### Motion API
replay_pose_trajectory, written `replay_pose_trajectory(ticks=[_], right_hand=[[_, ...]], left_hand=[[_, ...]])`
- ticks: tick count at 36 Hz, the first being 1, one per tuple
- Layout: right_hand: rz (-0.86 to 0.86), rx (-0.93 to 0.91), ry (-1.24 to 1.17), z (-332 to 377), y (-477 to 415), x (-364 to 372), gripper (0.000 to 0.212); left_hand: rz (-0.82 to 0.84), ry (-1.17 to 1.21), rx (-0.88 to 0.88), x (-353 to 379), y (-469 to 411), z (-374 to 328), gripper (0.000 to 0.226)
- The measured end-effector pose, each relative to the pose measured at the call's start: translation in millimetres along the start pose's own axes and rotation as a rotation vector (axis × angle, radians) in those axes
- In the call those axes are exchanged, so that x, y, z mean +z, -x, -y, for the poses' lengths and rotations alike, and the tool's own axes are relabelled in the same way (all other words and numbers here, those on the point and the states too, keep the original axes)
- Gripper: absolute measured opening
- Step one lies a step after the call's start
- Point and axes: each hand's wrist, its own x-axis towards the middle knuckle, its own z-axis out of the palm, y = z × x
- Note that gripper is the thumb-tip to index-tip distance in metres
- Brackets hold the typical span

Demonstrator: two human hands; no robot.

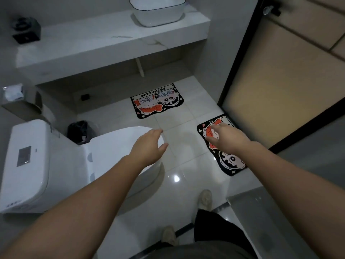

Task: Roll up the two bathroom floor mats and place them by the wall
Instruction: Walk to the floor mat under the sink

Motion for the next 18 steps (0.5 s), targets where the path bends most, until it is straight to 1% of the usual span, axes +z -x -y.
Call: replay_pose_trajectory(ticks=[4, 8, 12, 18], right_hand=[[-0.027, -0.029, 0.008, -14.1, -47.3, -11.7, 0.056], [-0.010, -0.063, 0.032, -34.0, -105.0, -23.7, 0.059], [0.000, -0.105, 0.028, -55.3, -162.4, -38.0, 0.058], [0.073, -0.153, 0.044, -81.6, -236.9, -58.7, 0.060]], left_hand=[[-0.001, -0.009, -0.029, -1.3, -36.7, 2.8, 0.058], [-0.038, -0.013, -0.050, -0.8, -88.9, -1.0, 0.058], [-0.056, 0.014, -0.105, 0.8, -140.9, -10.7, 0.058], [-0.086, 0.050, -0.154, 2.8, -203.5, -22.7, 0.058]])
